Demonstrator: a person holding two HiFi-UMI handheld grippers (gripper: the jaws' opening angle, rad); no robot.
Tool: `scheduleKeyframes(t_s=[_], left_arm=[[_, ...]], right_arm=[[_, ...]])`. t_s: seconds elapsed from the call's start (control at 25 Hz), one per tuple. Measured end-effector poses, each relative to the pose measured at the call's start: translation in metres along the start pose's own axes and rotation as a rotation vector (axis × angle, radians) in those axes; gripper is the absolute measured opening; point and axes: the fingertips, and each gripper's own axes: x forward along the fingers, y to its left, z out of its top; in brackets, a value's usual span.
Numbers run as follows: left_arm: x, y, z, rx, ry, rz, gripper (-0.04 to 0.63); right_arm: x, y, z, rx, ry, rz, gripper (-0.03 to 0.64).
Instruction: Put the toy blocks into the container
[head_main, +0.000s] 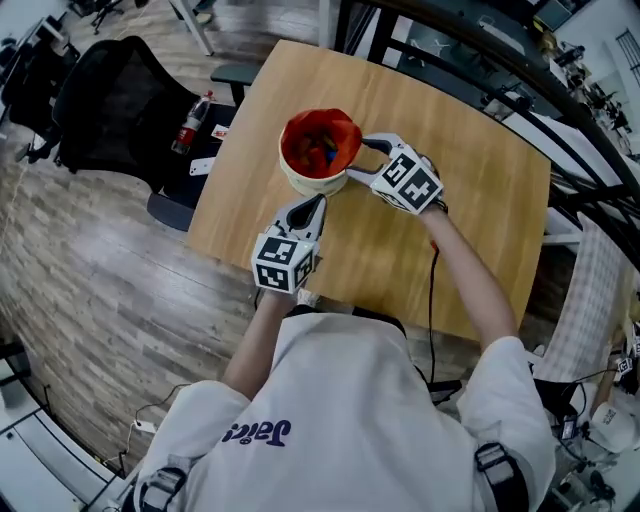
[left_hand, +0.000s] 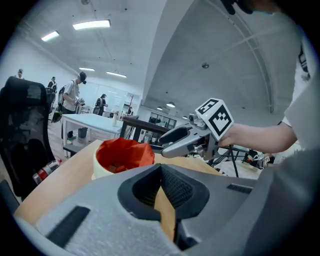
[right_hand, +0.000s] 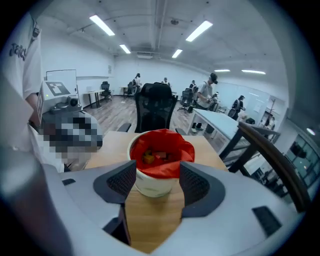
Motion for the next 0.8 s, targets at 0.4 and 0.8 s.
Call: scheduleKeyframes(t_s=[0.4,0.8], left_arm=[[0.064,-0.089,-0.009,0.138,0.088,-0.257,0.008],[0.109,-0.194,-0.048,0.224,0.193,-0.478,0.008]], right_arm=[[-0.117,-0.011,-0.122,0.419,-0.109,-0.309,0.275],[-0.177,0.033,-0.254,0.731,-0.108,-0.528,0.275]])
